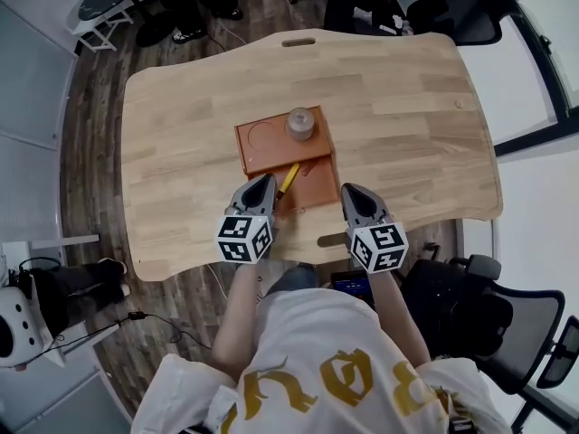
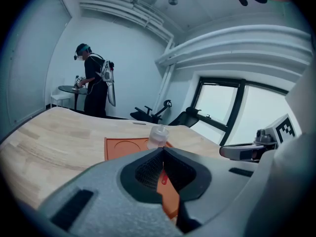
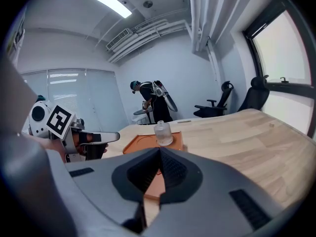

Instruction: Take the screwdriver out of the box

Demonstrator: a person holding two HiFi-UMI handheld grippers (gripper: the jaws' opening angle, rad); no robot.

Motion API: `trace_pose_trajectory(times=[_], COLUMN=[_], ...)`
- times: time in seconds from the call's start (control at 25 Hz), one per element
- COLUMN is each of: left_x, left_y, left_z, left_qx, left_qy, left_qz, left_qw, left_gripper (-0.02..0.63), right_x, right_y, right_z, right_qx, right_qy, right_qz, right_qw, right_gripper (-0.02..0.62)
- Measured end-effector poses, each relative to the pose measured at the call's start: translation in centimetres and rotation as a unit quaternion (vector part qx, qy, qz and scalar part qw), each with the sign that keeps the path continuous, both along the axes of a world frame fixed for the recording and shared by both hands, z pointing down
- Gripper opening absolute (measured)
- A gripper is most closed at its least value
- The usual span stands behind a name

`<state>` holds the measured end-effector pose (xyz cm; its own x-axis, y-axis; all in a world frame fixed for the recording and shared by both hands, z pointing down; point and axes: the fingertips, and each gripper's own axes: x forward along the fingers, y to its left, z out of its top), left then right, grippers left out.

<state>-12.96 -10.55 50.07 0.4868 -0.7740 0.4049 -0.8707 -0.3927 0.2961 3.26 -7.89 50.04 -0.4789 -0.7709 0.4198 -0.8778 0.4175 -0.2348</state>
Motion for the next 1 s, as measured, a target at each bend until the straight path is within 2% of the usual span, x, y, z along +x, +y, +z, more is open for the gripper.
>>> trace_pose_trajectory(times=[0.32, 0.72, 1.0], left_x=[-0.3, 0.4, 0.5], left_y=[-1.9, -3.2, -2.9], left_z=[0.7, -0.8, -0.3], left_qx=[-0.005, 0.015, 0.008], left_qy=[0.008, 0.000, -0.001], left_qz=[0.012, 0.014, 0.007], left_qw=[0.9999, 0.9998, 0.9999], left_gripper=[0.011, 0.011, 0.011], right_x=[-0.7, 0.0, 0.6], right_y=[-1.4, -2.9, -3.6], right_z=[0.4, -0.6, -1.3], right_qx=[-0.006, 0.016, 0.032], right_qy=[0.012, 0.004, -0.002], right_qz=[0.004, 0.007, 0.004], right_qw=[1.000, 1.000, 0.999], right_gripper=[0.011, 0.011, 0.011])
